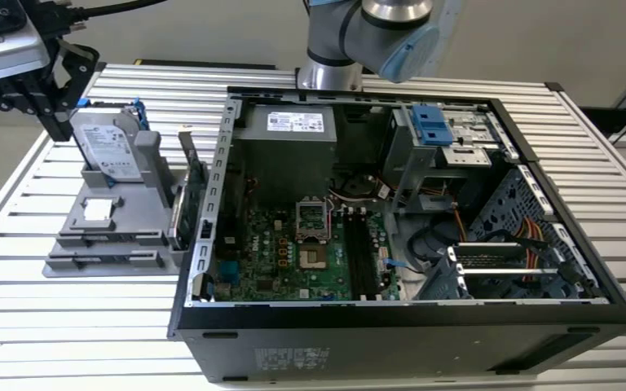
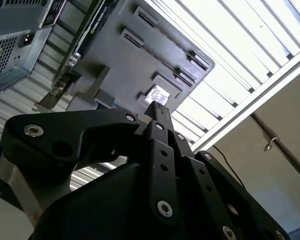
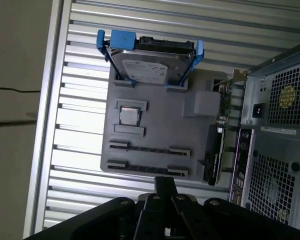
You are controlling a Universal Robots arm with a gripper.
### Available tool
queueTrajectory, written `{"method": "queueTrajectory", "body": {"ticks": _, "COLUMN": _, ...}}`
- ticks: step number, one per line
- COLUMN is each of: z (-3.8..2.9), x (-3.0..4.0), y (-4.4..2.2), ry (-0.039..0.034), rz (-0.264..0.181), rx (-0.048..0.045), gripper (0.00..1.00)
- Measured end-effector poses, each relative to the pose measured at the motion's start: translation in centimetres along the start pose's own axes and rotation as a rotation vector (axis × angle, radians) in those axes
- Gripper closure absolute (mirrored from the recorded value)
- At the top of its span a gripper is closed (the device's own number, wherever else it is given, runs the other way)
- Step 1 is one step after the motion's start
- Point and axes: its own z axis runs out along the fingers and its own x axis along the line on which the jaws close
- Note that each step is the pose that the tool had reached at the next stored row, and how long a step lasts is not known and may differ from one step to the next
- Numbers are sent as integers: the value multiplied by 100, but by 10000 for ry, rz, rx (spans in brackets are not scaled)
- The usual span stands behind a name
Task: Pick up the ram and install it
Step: 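Pick up the ram and move it above insertion slot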
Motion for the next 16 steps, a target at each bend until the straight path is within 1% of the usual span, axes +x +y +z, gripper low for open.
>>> {"method": "queueTrajectory", "body": {"ticks": 16, "z": 0, "x": 0, "y": 0, "ry": 34, "rz": -710, "rx": -3, "gripper": 100}}
